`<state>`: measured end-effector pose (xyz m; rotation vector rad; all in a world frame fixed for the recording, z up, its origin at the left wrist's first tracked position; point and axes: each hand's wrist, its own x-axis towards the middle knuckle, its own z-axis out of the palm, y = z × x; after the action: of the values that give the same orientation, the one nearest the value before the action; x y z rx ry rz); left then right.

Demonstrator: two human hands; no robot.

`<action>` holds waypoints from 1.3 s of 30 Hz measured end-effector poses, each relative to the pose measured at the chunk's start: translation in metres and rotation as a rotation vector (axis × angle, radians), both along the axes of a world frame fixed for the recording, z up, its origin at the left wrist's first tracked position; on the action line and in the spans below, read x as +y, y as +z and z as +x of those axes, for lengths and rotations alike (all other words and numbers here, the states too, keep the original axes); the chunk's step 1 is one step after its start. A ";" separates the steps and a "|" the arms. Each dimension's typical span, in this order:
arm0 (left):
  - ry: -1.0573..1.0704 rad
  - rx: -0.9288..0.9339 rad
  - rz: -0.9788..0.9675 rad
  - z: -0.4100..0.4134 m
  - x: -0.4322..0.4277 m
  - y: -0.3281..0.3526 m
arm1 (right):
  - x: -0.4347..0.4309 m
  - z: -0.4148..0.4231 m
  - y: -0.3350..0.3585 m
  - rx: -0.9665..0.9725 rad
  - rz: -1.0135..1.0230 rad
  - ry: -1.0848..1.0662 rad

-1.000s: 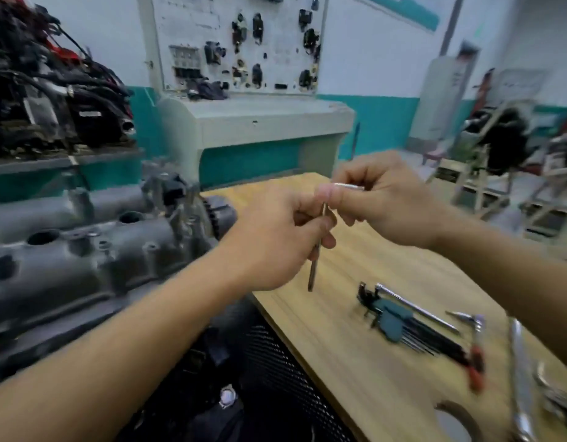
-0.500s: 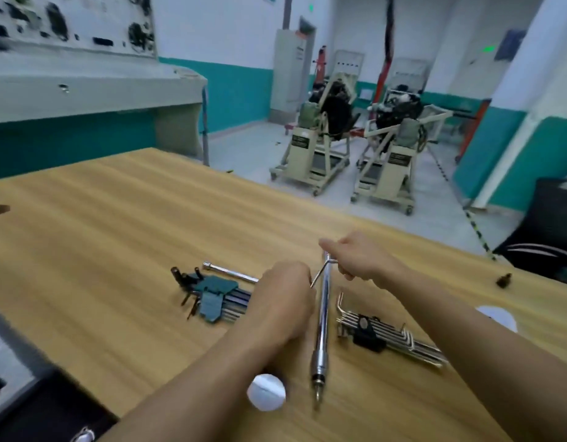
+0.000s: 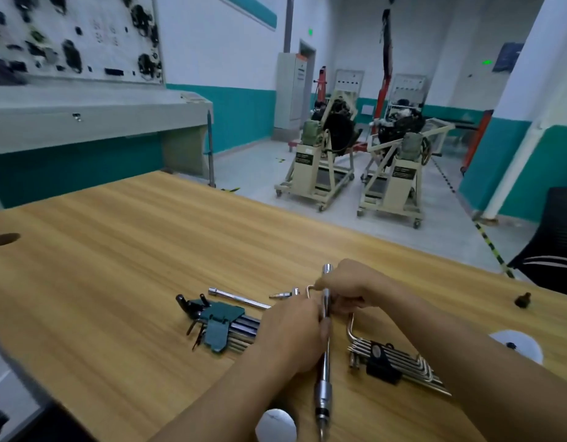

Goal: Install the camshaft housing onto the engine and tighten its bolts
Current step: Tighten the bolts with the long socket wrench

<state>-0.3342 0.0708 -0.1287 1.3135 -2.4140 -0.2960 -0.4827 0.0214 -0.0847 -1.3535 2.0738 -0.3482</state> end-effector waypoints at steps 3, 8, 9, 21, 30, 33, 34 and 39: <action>0.025 -0.035 0.010 -0.002 0.006 0.003 | -0.002 0.008 -0.006 0.001 -0.015 -0.029; 0.074 0.005 0.095 -0.003 0.022 0.016 | 0.010 0.007 0.007 -0.064 -0.208 -0.091; 0.088 0.072 0.161 -0.001 0.023 0.023 | 0.013 0.007 0.018 -0.083 -0.264 -0.093; 0.182 0.790 0.070 0.199 0.081 0.230 | 0.059 0.216 0.239 -0.984 -0.738 0.562; 0.435 0.728 -0.208 0.368 0.175 0.267 | 0.112 0.400 0.263 -1.279 -0.685 1.192; 0.448 0.811 -0.277 0.389 0.175 0.262 | 0.120 0.428 0.266 -1.205 -0.811 1.249; 0.448 0.852 -0.292 0.392 0.171 0.260 | 0.120 0.433 0.266 -1.180 -0.842 1.257; 0.421 0.911 -0.285 0.397 0.147 0.241 | 0.104 0.435 0.250 -1.109 -0.897 1.222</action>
<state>0.0625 0.2180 0.1118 1.1627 -1.3399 -0.3210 -0.0473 0.1250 0.1653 -1.9315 -0.0153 -1.1485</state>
